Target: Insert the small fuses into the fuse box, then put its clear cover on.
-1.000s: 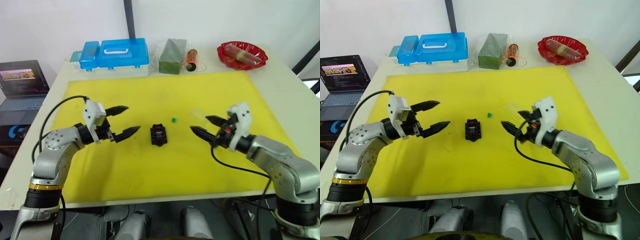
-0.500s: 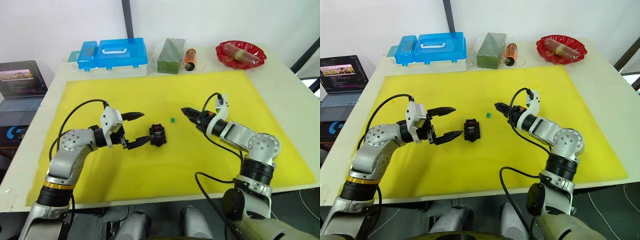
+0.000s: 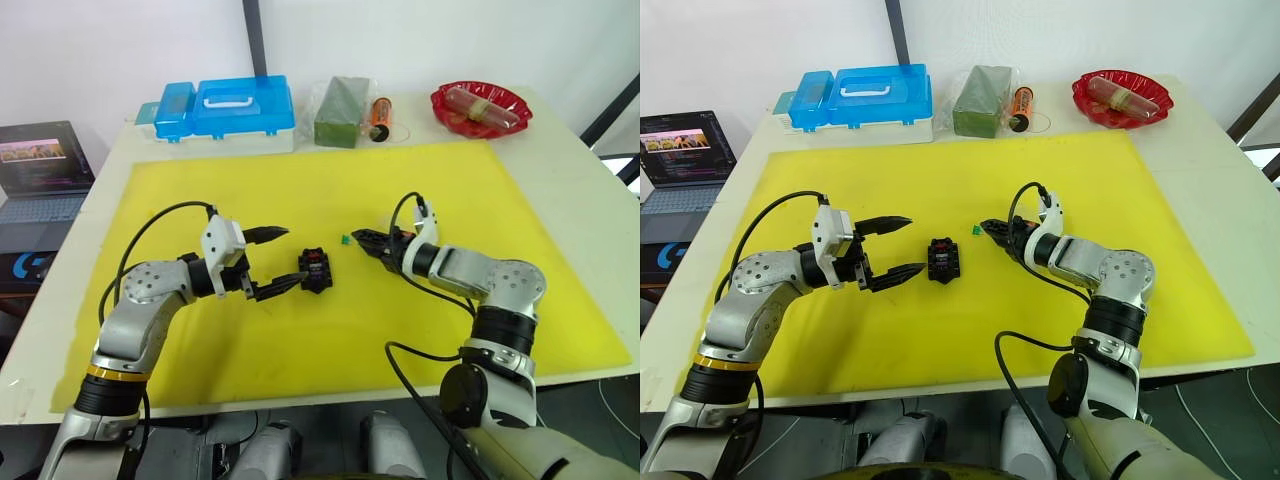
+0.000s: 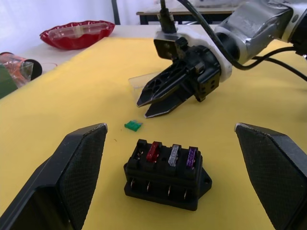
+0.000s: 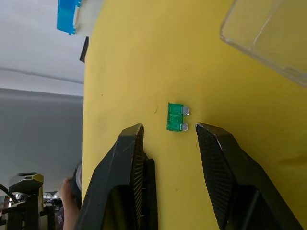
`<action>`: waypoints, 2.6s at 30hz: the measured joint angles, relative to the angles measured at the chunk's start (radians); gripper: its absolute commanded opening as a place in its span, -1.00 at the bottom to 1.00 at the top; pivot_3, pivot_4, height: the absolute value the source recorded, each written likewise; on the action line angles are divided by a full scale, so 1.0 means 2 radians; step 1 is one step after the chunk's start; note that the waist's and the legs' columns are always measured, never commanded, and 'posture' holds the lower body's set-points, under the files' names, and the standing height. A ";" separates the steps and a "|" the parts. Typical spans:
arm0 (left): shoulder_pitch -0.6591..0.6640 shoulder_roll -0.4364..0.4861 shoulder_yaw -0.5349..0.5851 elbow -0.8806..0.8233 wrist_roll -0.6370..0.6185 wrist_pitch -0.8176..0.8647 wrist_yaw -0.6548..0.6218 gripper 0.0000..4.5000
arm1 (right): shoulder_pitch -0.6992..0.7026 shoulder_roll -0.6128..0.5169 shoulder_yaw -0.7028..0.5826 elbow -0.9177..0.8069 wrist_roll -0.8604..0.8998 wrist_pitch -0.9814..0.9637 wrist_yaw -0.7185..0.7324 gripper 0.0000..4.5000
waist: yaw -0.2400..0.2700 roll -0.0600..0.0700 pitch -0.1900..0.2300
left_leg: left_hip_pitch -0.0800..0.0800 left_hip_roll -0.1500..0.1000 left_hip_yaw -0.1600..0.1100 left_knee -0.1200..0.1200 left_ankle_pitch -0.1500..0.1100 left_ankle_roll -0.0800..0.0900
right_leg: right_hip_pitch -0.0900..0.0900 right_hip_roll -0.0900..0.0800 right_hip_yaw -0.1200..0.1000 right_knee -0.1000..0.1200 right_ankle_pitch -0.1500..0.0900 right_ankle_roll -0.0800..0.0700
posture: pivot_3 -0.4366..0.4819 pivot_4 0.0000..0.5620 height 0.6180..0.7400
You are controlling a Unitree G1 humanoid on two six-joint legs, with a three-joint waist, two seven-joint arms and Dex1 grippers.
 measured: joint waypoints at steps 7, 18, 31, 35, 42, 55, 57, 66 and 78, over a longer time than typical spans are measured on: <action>0.006 0.000 0.000 -0.006 0.000 0.000 0.000 1.00 | -0.008 0.000 0.002 0.015 -0.002 -0.003 0.000 -0.21 | -0.003 0.000 0.000 | 0.000 0.000 0.000 0.000 0.000 0.000 | 0.000 0.000 0.000 0.000 0.000 0.000 | -0.05 -0.47 1.00; 0.012 0.000 0.000 -0.014 0.000 0.001 0.001 1.00 | -0.018 0.004 0.008 0.040 -0.003 -0.010 0.005 -0.21 | -0.011 0.000 0.000 | 0.000 0.001 0.000 0.000 0.000 0.000 | 0.000 0.000 0.000 0.000 0.000 0.000 | -0.05 -0.47 1.00; 0.012 0.000 0.000 -0.014 0.000 0.000 0.001 1.00 | -0.024 0.021 0.008 0.051 -0.008 -0.023 0.005 -0.21 | -0.012 0.000 0.000 | 0.000 0.001 0.000 0.000 0.000 0.000 | 0.000 0.000 0.000 0.000 0.000 0.000 | -0.05 -0.47 1.00; 0.012 0.000 0.000 -0.014 0.000 0.000 0.003 1.00 | -0.024 0.024 0.012 0.051 -0.010 -0.026 0.006 -0.21 | -0.012 0.000 0.000 | 0.000 0.001 0.000 0.000 0.000 0.000 | 0.000 0.000 0.000 0.000 0.000 0.000 | -0.05 -0.47 1.00; 0.012 0.000 0.000 -0.015 0.000 0.000 0.005 1.00 | -0.024 0.028 0.015 0.060 -0.011 -0.036 0.011 -0.21 | -0.013 0.000 0.000 | 0.000 0.001 0.000 0.000 0.000 0.000 | 0.000 0.000 0.000 0.000 0.000 0.000 | -0.05 -0.47 1.00; 0.013 -0.001 0.000 -0.020 0.000 0.001 0.013 1.00 | -0.027 0.029 0.040 0.092 -0.030 -0.067 0.050 -0.21 | -0.024 0.000 -0.001 | 0.001 0.002 0.000 0.000 0.000 0.000 | 0.000 0.000 0.000 0.000 0.000 0.000 | -0.05 -0.47 1.00; 0.013 -0.002 0.000 -0.023 0.000 0.001 0.014 1.00 | -0.027 0.029 0.048 0.094 -0.037 -0.074 0.054 -0.21 | -0.025 0.000 -0.001 | 0.001 0.002 0.000 0.000 0.000 0.000 | 0.000 0.001 0.000 0.000 0.000 0.000 | -0.05 -0.47 1.00; 0.013 -0.002 0.000 -0.026 0.000 0.001 0.020 1.00 | -0.031 0.028 0.073 0.099 -0.057 -0.089 0.065 -0.99 | -0.023 -0.002 -0.003 | 0.001 0.002 0.000 0.000 0.000 0.000 | 0.001 0.001 0.000 0.000 0.000 -0.001 | -0.05 -0.47 1.00; 0.020 0.000 0.000 -0.029 0.000 0.003 0.024 1.00 | -0.014 0.030 0.081 0.069 -0.063 -0.097 0.060 -0.99 | -0.022 -0.002 -0.005 | 0.001 0.001 0.000 0.000 0.000 0.000 | 0.001 0.000 0.000 0.000 0.000 -0.001 | -0.05 -0.47 1.00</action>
